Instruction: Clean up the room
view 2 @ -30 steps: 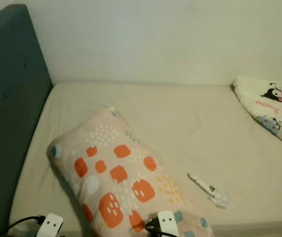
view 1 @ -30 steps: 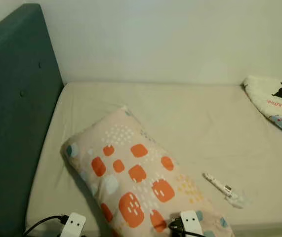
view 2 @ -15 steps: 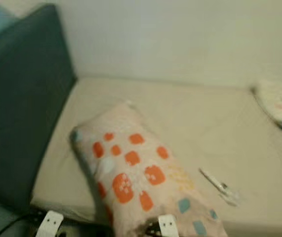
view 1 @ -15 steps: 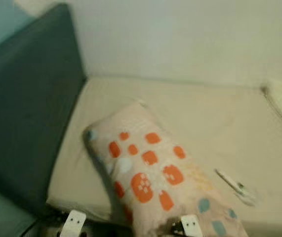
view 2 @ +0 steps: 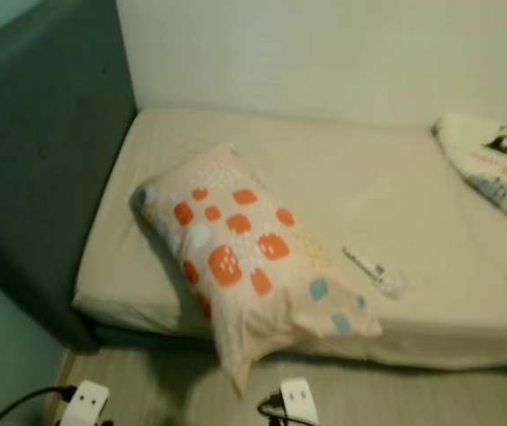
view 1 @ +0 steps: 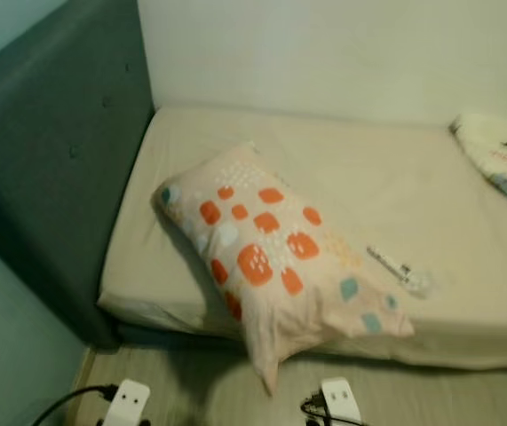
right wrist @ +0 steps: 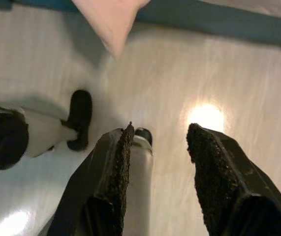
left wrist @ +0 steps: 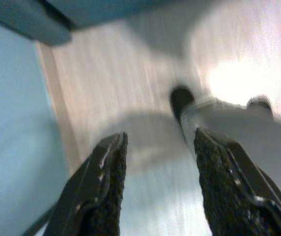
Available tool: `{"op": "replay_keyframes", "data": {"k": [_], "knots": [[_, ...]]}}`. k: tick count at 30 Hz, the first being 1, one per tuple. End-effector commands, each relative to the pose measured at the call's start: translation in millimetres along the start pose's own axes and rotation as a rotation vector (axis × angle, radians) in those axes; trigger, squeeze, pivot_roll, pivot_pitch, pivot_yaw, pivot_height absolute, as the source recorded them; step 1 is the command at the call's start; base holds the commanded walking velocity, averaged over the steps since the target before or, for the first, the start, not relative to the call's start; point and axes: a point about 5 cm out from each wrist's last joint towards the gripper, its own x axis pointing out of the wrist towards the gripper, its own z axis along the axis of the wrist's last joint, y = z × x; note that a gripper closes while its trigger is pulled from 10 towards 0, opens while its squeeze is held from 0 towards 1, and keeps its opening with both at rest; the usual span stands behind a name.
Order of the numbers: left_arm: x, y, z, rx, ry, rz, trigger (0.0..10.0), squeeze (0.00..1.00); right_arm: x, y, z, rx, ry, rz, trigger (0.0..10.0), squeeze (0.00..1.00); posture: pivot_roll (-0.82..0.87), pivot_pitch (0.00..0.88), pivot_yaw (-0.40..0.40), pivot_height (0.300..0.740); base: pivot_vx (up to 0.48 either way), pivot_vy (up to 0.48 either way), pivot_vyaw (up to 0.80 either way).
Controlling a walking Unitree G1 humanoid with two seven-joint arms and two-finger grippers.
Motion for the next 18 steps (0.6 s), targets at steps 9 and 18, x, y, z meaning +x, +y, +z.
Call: {"op": "replay_keyframes", "data": {"k": [9, 18], "knots": [[0.9, -4.9, 1.0, 0.009, 0.012, -0.017, 10.0, 0.0, -3.0, -2.0, -13.6, 0.012, 0.047, -0.01, 10.0, 0.0, 0.03, 0.028, 0.008, 0.74, 0.0, 0.0, -0.8], [1.1, -3.3, -0.1, 0.043, 0.03, 0.001, 10.0, 0.0, -2.6, -1.5, -11.9, -0.004, 0.04, -0.009, 10.0, 0.0, 0.03, 0.022, 0.008, 0.74, 0.17, 0.0, -0.5]]}}
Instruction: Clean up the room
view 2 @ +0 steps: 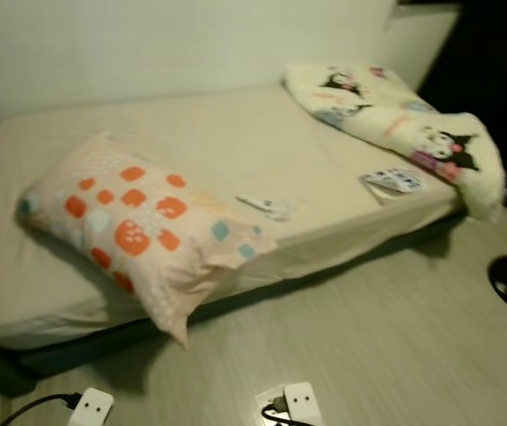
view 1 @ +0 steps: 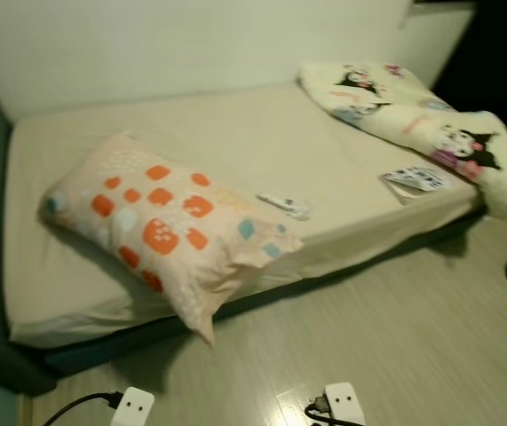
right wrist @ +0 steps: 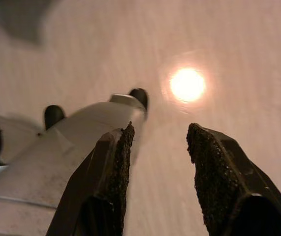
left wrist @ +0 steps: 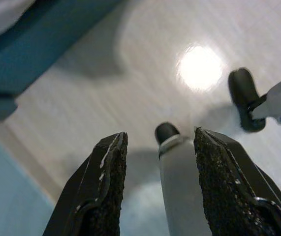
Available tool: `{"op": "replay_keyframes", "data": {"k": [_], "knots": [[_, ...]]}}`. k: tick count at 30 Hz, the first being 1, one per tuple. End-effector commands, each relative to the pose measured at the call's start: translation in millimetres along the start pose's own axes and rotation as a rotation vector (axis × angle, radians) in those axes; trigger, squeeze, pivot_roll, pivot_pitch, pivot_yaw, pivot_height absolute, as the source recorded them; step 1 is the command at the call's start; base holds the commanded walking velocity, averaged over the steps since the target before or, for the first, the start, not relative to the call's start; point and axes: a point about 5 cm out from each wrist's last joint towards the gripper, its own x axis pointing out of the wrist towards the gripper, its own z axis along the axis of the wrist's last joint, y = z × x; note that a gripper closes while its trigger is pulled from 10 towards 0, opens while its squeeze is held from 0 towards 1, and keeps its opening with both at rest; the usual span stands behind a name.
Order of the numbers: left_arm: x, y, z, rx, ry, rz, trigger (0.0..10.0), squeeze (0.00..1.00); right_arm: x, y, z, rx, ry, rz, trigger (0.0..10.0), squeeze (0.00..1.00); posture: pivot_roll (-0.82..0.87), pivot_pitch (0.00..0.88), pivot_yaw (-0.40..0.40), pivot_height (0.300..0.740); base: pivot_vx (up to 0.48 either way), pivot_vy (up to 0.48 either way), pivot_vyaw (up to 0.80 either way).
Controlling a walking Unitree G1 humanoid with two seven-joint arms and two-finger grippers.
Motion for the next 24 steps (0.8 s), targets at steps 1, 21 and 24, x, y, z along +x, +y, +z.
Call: {"op": "replay_keyframes", "data": {"k": [1, 21, 24], "knots": [[-1.1, -0.3, -6.3, 0.012, 0.029, 0.003, 10.0, 0.0, 0.2, -0.5, 1.2, -0.007, -0.003, -0.002, 10.0, 0.0, 0.03, 0.021, 0.008, 0.74, 0.424, 0.0, 0.0], [-0.8, 0.2, -5.4, 0.006, 0.029, 0.013, 10.0, 0.0, 0.4, -0.7, 2.6, -0.011, -0.007, -0.001, 10.0, 0.0, 0.03, 0.023, 0.008, 0.74, 0.302, 0.0, 0.0], [-0.7, 0.2, -5.0, 0.005, 0.028, 0.013, 10.0, 0.0, 0.4, -0.8, 2.8, -0.009, -0.007, -0.001, 10.0, 0.0, 0.03, 0.023, 0.008, 0.74, 0.165, 0.0, 0.0]]}}
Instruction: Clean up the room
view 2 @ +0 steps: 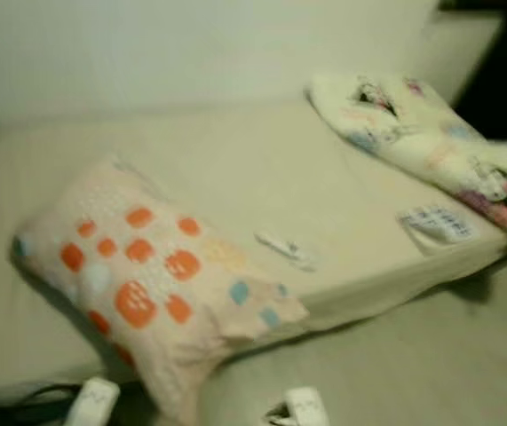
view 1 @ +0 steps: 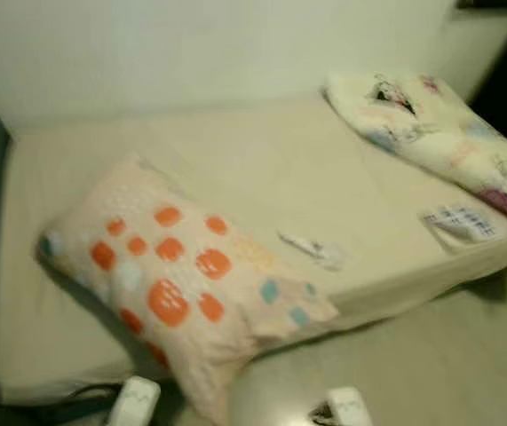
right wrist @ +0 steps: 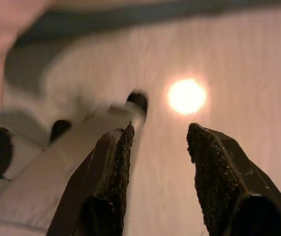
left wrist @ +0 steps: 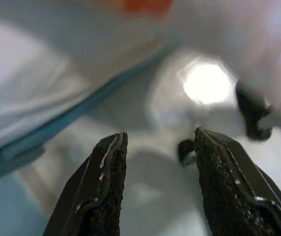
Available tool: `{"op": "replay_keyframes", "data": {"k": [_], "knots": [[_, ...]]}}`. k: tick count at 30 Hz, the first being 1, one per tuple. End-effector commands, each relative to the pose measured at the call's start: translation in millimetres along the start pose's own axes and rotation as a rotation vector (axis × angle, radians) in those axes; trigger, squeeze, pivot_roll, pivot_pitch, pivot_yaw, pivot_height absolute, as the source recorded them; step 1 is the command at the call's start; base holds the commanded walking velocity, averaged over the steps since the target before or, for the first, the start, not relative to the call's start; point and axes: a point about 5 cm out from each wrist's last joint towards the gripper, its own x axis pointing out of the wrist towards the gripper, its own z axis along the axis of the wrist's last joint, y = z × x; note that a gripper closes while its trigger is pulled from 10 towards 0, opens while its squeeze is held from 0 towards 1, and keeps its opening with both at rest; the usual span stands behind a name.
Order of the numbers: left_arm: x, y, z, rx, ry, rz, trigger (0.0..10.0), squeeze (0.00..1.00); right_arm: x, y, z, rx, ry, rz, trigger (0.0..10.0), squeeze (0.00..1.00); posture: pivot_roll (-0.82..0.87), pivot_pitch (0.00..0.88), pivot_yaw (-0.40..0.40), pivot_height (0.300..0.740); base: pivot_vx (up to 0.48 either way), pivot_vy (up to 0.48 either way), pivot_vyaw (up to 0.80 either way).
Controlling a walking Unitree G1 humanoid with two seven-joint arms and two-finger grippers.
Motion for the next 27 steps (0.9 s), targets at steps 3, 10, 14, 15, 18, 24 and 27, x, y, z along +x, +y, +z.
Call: {"op": "replay_keyframes", "data": {"k": [3, 10, 14, 15, 18, 24, 27], "knots": [[-4.2, 2.4, -17.7, -0.003, 0.052, 0.007, 10.0, 0.0, 0.0, 1.8, -1.4, 0.005, 0.004, 0.003, 10.0, 0.0, 0.03, 0.023, 0.008, 0.74, 0.0, 0.0, 0.0], [-4.7, 4.7, -18.5, -0.024, 0.047, 0.033, 10.0, 0.0, -0.1, 2.1, -1.7, 0.005, 0.002, 0.004, 10.0, 0.0, 0.03, 0.027, 0.008, 0.74, 0.0, 0.0, 0.0], [-4.7, 5.4, -18.2, -0.024, 0.045, 0.039, 10.0, 0.0, -0.1, 1.9, -1.8, 0.004, 0.003, 0.004, 10.0, 0.0, 0.03, 0.027, 0.008, 0.74, 0.0, 0.0, 0.0], [-4.6, 5.7, -18.6, -0.015, 0.051, 0.042, 10.0, 0.0, -0.1, 1.8, -1.8, 0.003, 0.003, 0.004, 10.0, 0.0, 0.03, 0.027, 0.008, 0.74, 0.0, 0.0, 0.0], [-4.8, 5.9, -18.8, -0.012, 0.05, 0.039, 10.0, 0.0, -0.1, 1.9, -1.9, 0.002, 0.003, 0.004, 10.0, 0.0, 0.03, 0.029, 0.006, 0.74, 0.0, 0.0, 0.0], [-5.0, 5.9, -19.7, -0.003, 0.054, 0.039, 10.0, 0.0, -0.1, 2.4, -1.5, -0.008, 0.0, 0.01, 10.0, 0.0, 0.03, 0.03, 0.005, 0.74, 0.201, 0.0, 0.0], [-5.1, 5.6, -20.5, -0.005, 0.056, 0.041, 10.0, 0.0, 0.0, 3.0, -0.9, -0.018, -0.004, 0.013, 10.0, 0.0, 0.03, 0.03, 0.005, 0.74, 0.391, 0.0, 0.27]]}}
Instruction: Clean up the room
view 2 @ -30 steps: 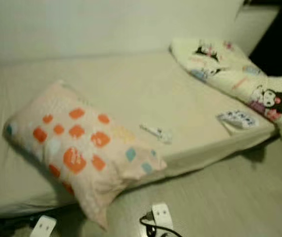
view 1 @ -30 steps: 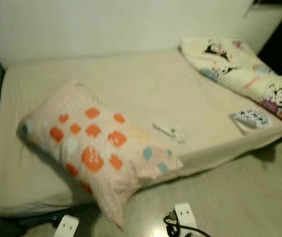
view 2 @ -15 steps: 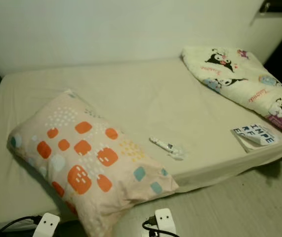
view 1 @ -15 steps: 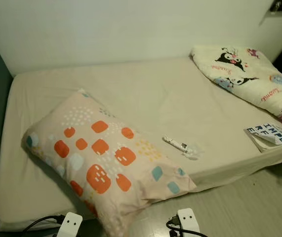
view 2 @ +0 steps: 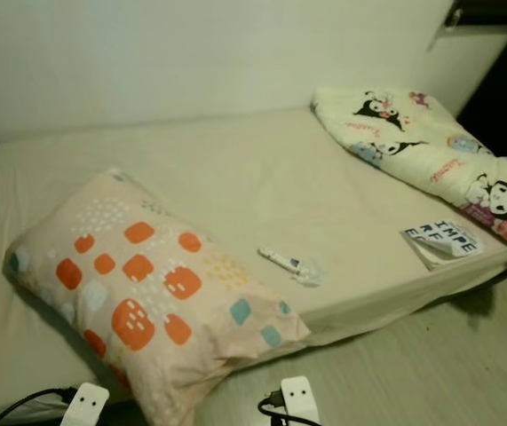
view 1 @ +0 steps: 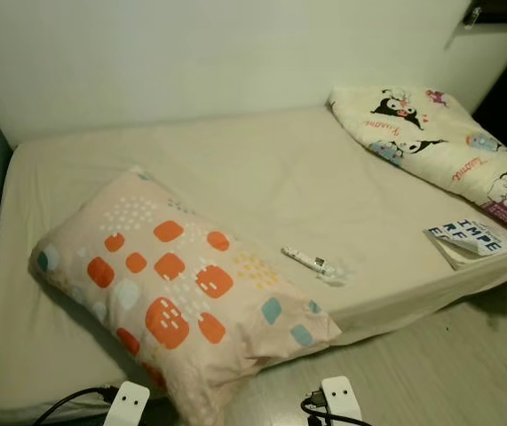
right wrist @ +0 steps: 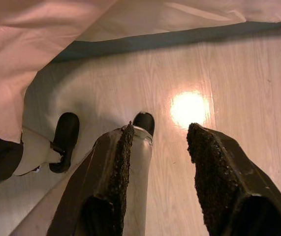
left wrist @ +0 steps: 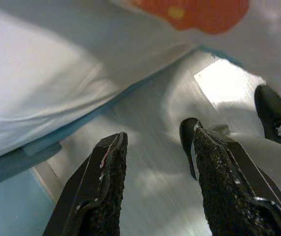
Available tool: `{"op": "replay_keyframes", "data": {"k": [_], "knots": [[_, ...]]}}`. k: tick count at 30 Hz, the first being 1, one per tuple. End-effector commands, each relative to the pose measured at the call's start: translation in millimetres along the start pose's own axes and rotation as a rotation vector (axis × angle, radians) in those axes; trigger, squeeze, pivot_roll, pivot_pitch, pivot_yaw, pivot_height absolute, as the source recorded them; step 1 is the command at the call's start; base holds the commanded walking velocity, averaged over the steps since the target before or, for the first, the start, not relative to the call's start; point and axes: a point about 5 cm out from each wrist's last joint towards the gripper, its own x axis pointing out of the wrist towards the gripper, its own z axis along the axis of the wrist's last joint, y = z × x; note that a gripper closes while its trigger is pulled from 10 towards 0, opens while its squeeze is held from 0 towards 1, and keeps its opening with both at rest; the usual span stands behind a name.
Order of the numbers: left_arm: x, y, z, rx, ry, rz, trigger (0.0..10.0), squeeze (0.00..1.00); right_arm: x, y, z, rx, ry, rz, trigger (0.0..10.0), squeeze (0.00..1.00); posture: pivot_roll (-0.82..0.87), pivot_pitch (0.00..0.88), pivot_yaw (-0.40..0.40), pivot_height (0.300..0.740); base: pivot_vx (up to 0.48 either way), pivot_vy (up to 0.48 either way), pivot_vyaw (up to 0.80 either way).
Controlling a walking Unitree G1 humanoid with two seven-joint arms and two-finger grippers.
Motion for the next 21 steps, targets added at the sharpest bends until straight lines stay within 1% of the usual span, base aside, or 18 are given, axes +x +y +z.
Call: {"op": "replay_keyframes", "data": {"k": [1, 2, 8, 15, 21], "knots": [[-1.9, -2.2, -8.9, 0.007, 0.027, -0.006, 10.0, 0.0, -1.1, -0.8, -4.9, -0.003, 0.014, 0.0, 10.0, 0.0, 0.03, 0.03, 0.005, 0.74, 0.364, 0.0, 0.8], [-1.9, -2.2, -8.9, 0.007, 0.027, -0.006, 10.0, 0.0, -1.1, -0.8, -4.9, -0.003, 0.014, 0.0, 10.0, 0.0, 0.03, 0.03, 0.005, 0.74, 0.364, 0.0, 0.8], [-2.1, -2.2, -9.8, 0.004, 0.03, -0.004, 10.0, 0.0, -1.2, -1.4, -5.2, 0.014, 0.016, -0.007, 10.0, 0.0, 0.03, 0.03, 0.005, 0.74, 0.351, 0.0, 0.0], [-2.4, -2.1, -10.8, -0.019, 0.03, -0.004, 10.0, 0.0, -1.2, -1.8, -5.1, 0.014, 0.016, -0.009, 10.0, 0.0, 0.03, 0.03, 0.005, 0.74, 0.0, 0.0, 0.0], [-2.7, -2.3, -12.0, -0.007, 0.034, -0.01, 10.0, 0.0, -1.3, -2.5, -4.9, 0.012, 0.014, -0.011, 10.0, 0.0, 0.03, 0.033, 0.004, 0.74, 0.0, 0.0, 0.0]]}}
